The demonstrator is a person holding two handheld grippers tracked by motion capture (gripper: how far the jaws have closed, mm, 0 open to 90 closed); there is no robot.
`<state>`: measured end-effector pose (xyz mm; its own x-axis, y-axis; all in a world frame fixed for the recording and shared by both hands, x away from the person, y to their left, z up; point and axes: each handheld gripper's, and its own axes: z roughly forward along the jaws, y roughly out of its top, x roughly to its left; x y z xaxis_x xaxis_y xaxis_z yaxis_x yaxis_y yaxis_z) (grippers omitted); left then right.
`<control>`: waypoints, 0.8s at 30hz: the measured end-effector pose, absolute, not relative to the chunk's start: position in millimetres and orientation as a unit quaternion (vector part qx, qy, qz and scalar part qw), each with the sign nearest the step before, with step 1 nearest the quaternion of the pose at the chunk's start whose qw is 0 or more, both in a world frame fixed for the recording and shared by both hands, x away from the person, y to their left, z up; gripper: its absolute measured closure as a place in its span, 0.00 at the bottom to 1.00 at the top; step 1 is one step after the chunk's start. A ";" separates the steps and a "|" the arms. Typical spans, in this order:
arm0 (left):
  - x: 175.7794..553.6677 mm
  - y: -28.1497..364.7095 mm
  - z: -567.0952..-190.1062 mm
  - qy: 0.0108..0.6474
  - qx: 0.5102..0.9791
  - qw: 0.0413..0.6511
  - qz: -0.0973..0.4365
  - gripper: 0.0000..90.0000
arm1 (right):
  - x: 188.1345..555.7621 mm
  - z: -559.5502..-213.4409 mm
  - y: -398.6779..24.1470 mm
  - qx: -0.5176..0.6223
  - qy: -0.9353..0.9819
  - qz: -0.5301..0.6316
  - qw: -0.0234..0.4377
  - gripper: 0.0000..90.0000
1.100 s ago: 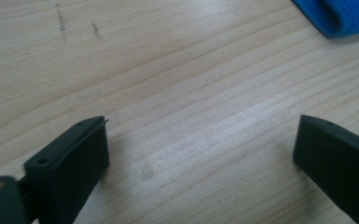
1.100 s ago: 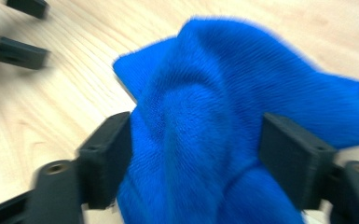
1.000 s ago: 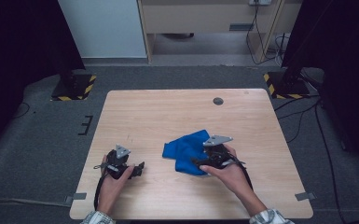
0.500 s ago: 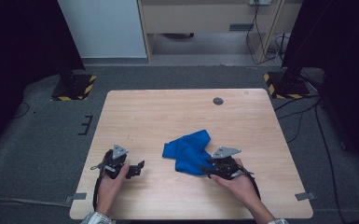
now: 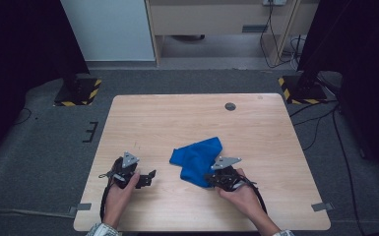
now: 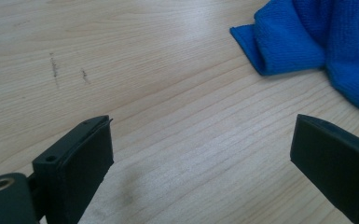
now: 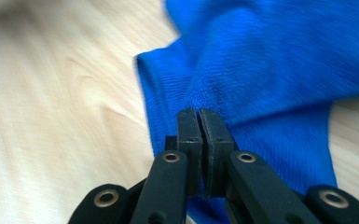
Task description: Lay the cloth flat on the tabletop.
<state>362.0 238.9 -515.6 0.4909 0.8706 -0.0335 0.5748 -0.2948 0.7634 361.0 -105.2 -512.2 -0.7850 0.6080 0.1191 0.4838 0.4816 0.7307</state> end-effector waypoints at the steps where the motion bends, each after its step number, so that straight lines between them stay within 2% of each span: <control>1: 362.4 236.5 -515.8 0.457 0.785 0.368 0.198 0.06 | 355.4 -511.3 -92.5 0.311 0.861 0.397 0.069 0.98; 10: 358.9 233.0 -512.5 0.453 0.786 0.370 0.200 0.06 | 355.2 -511.7 -45.2 0.305 0.857 0.411 0.056 0.97; 12: 357.5 225.2 -510.2 0.446 0.788 0.375 0.198 0.06 | 360.0 -510.7 -45.1 0.313 0.854 0.412 0.051 0.89; 13: 357.5 225.2 -510.2 0.446 0.788 0.375 0.198 0.06 | 360.0 -510.7 -45.1 0.313 0.854 0.412 0.051 0.89; 14: 357.4 217.2 -509.0 0.437 0.792 0.378 0.197 0.06 | 358.9 -505.8 -50.7 0.315 0.852 0.415 0.059 0.74; 15: 357.6 213.0 -508.8 0.432 0.795 0.378 0.197 0.06 | 358.6 -504.0 -53.7 0.316 0.851 0.415 0.060 0.69; 16: 357.6 213.0 -508.8 0.432 0.795 0.378 0.197 0.06 | 358.6 -504.0 -53.7 0.316 0.851 0.415 0.060 0.69; 17: 358.0 205.2 -509.0 0.422 0.801 0.376 0.197 0.06 | 358.3 -498.7 -63.7 0.322 0.849 0.413 0.072 0.58; 18: 358.0 205.2 -509.0 0.422 0.801 0.376 0.197 0.06 | 358.3 -498.7 -63.7 0.322 0.849 0.413 0.072 0.58; 20: 356.1 196.6 -509.9 0.415 0.806 0.372 0.197 0.06 | 360.3 -491.3 -80.9 0.334 0.841 0.416 0.088 0.50; 22: 353.5 192.5 -509.6 0.415 0.807 0.371 0.195 0.06 | 363.0 -487.8 -91.6 0.343 0.835 0.417 0.105 0.52; 24: 352.2 188.1 -508.3 0.420 0.804 0.373 0.195 0.06 | 369.3 -486.1 -107.3 0.356 0.827 0.416 0.129 0.59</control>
<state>352.2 188.1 -508.3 0.5717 0.8204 0.0011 0.5294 -0.3700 0.7635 369.3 -107.3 -486.1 -0.7131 0.6961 0.0827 0.4813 0.4004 0.7797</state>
